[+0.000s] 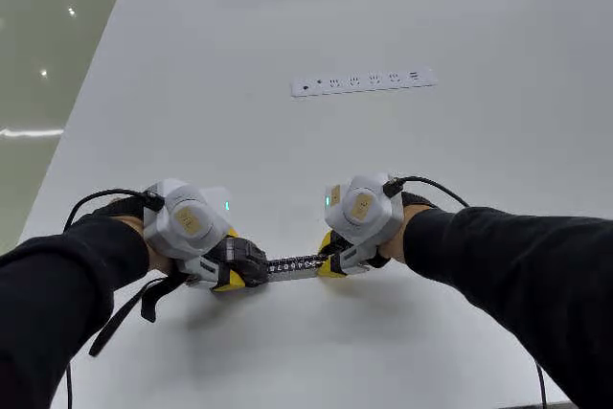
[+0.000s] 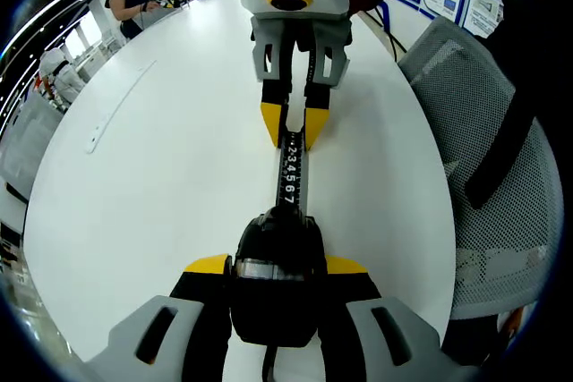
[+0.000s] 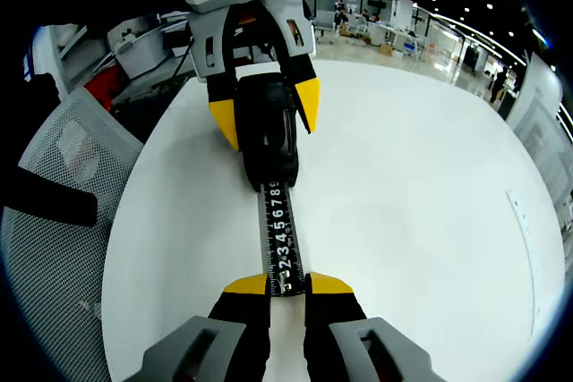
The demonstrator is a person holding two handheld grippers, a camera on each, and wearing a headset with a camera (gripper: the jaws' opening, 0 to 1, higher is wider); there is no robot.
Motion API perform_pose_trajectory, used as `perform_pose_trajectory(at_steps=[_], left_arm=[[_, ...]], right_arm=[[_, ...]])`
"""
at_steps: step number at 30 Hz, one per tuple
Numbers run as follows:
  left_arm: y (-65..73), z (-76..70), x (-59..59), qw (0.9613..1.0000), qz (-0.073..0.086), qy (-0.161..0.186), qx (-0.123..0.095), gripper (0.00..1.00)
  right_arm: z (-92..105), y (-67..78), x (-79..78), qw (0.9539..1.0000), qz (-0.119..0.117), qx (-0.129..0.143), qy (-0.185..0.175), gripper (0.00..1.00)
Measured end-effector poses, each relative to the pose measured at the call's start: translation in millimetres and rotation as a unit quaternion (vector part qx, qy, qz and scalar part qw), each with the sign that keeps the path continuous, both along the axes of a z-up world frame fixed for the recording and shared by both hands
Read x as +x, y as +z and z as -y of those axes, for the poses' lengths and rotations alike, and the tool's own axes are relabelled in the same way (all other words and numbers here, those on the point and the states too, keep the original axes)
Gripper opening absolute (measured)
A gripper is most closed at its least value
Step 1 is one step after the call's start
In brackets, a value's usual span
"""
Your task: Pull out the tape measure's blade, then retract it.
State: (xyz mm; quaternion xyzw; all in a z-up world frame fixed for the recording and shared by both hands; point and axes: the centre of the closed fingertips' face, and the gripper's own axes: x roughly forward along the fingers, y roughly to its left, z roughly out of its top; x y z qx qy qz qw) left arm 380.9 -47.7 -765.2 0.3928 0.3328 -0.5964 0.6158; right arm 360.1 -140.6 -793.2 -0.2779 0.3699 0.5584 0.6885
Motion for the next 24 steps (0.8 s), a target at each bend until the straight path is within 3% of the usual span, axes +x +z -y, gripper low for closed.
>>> perform_pose_trajectory(at_steps=[24], left_arm=[[-0.4,0.2,0.0,1.0000,0.002,0.003,0.006,0.31]], right_arm=[[12.4,-0.5,-2.0,1.0000,-0.001,-0.008,0.001,0.09]])
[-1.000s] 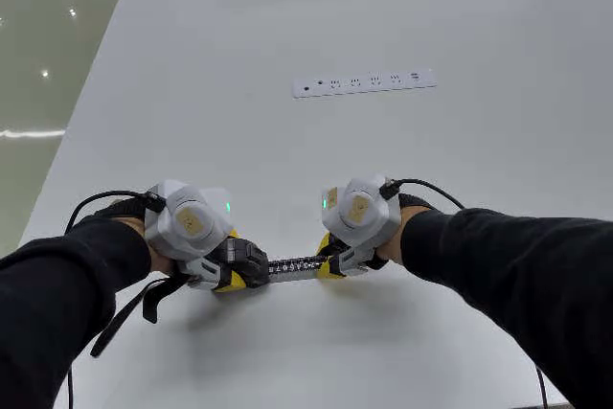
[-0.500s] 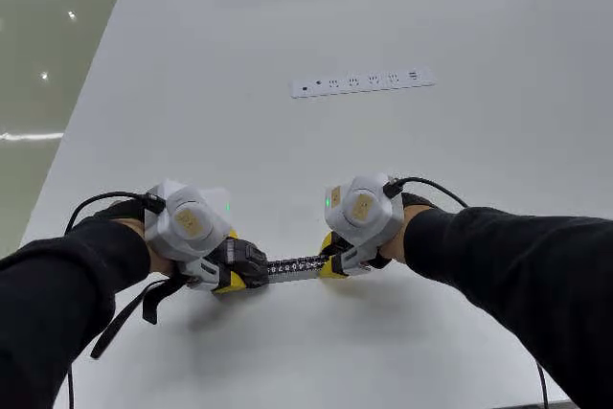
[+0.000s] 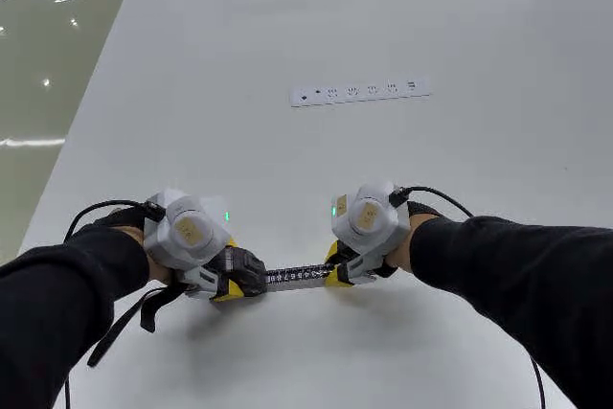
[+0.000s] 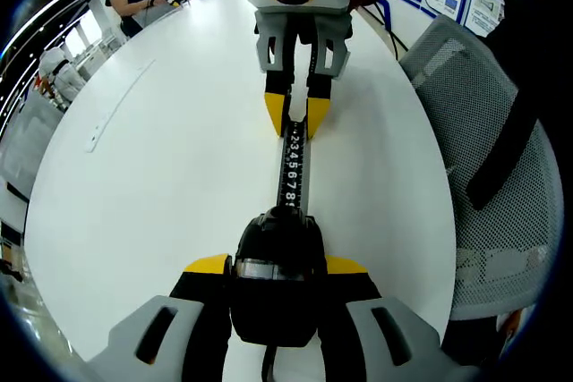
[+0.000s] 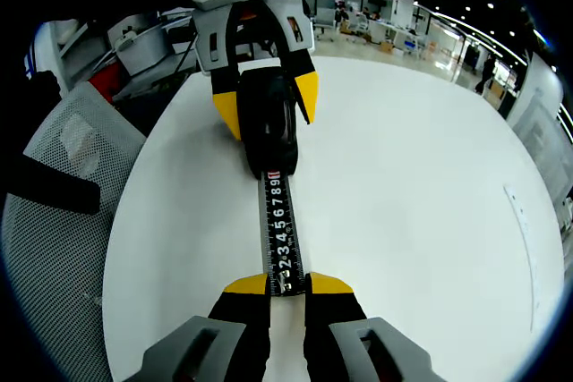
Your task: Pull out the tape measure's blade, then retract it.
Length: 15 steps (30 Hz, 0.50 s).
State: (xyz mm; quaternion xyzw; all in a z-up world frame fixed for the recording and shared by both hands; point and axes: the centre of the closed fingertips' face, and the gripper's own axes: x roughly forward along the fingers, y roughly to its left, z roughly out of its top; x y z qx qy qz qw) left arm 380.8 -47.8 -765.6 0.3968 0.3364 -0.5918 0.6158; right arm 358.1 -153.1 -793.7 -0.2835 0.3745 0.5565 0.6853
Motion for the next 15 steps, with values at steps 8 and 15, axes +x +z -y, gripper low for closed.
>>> perform_pose_trajectory(at_steps=[8,15], left_arm=[[-0.1,0.1,-0.1,1.0000,0.000,0.003,0.001,0.31],[-0.1,-0.2,-0.1,1.0000,-0.001,0.004,0.002,0.31]], right_arm=[[4.5,-0.4,-0.4,1.0000,-0.001,-0.002,-0.001,0.09],[8.6,-0.2,-1.1,1.0000,-0.004,-0.004,0.002,0.09]])
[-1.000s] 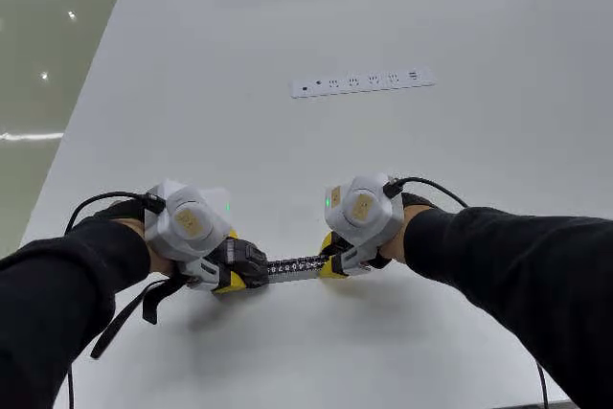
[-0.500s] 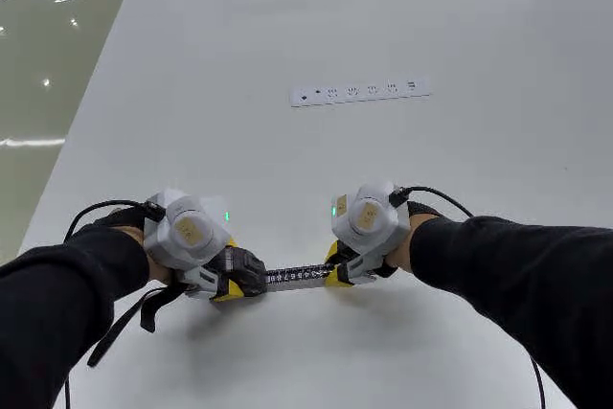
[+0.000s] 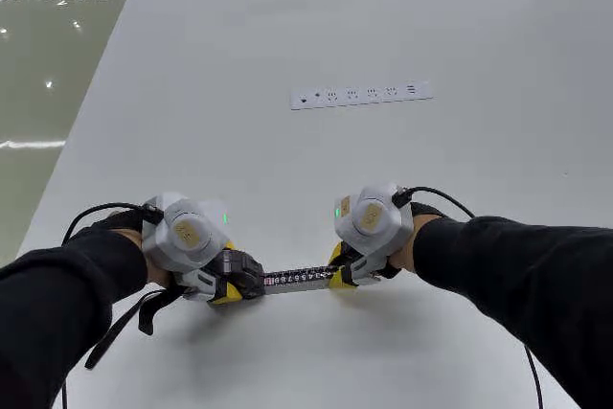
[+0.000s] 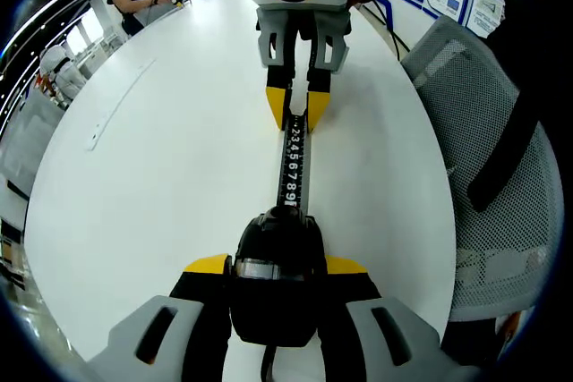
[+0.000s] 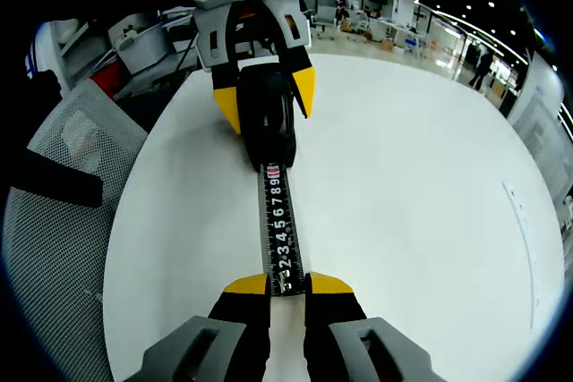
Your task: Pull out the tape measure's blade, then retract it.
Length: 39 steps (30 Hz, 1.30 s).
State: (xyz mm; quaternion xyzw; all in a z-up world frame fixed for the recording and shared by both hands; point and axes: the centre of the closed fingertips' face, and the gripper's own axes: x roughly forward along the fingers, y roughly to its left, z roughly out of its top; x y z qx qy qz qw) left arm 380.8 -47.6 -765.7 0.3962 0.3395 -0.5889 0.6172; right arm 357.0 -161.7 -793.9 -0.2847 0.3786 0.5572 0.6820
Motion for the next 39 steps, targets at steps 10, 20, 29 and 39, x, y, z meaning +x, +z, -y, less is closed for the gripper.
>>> perform_pose_trajectory(at_steps=[10,20,29,39], left_arm=[[-0.1,0.3,-0.1,1.0000,0.001,0.002,0.001,0.31],[-0.3,0.8,0.4,1.0000,0.001,0.003,0.002,0.31],[-0.5,0.5,0.7,1.0000,0.001,0.004,0.001,0.31],[-0.2,1.0,0.5,1.0000,-0.001,0.004,0.001,0.31]], right_arm=[[6.2,0.2,-1.2,1.0000,-0.004,0.000,-0.002,0.09],[13.7,0.3,-1.6,1.0000,-0.004,-0.002,-0.005,0.09],[18.6,0.3,-2.9,1.0000,-0.005,-0.004,-0.004,0.09],[25.4,0.3,-3.7,1.0000,-0.002,-0.007,-0.002,0.09]])
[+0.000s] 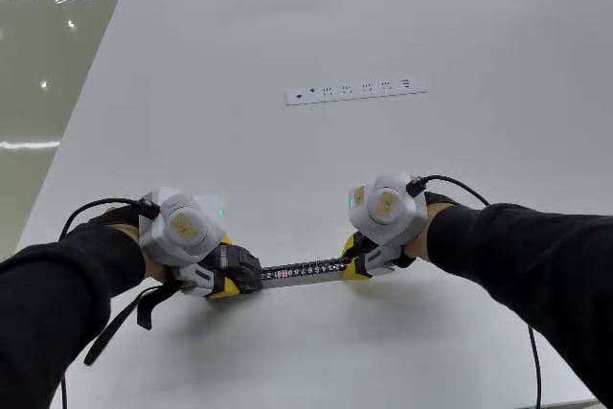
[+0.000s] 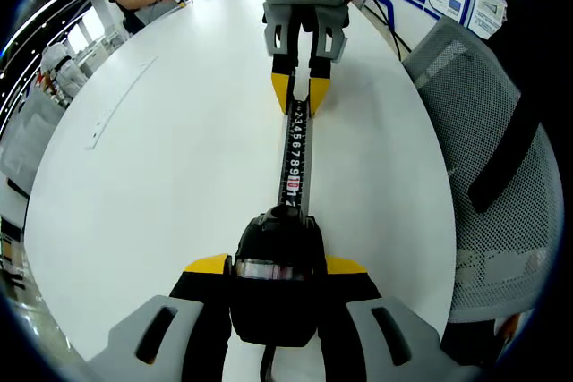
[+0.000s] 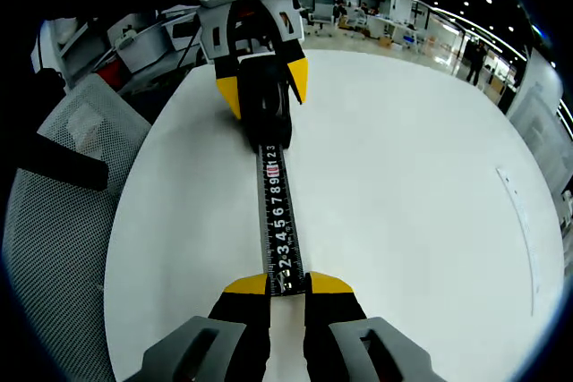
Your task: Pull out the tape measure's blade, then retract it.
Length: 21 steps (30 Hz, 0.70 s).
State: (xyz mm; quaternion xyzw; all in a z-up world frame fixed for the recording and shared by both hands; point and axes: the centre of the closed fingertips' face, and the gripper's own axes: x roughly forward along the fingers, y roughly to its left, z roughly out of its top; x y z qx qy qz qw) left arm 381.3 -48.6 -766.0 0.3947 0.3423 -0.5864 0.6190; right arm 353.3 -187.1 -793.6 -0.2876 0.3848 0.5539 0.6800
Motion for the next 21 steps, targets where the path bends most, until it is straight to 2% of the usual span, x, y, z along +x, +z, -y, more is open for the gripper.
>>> perform_pose_trajectory(at_steps=[11,21], left_arm=[[-0.2,-0.1,0.0,1.0000,0.000,0.001,-0.002,0.31],[-0.2,-0.1,0.0,1.0000,0.000,0.002,-0.001,0.31]], right_arm=[[6.9,-0.3,-0.9,1.0000,0.003,-0.005,0.000,0.09],[16.5,-0.7,-0.5,0.9998,0.000,0.006,-0.019,0.09]])
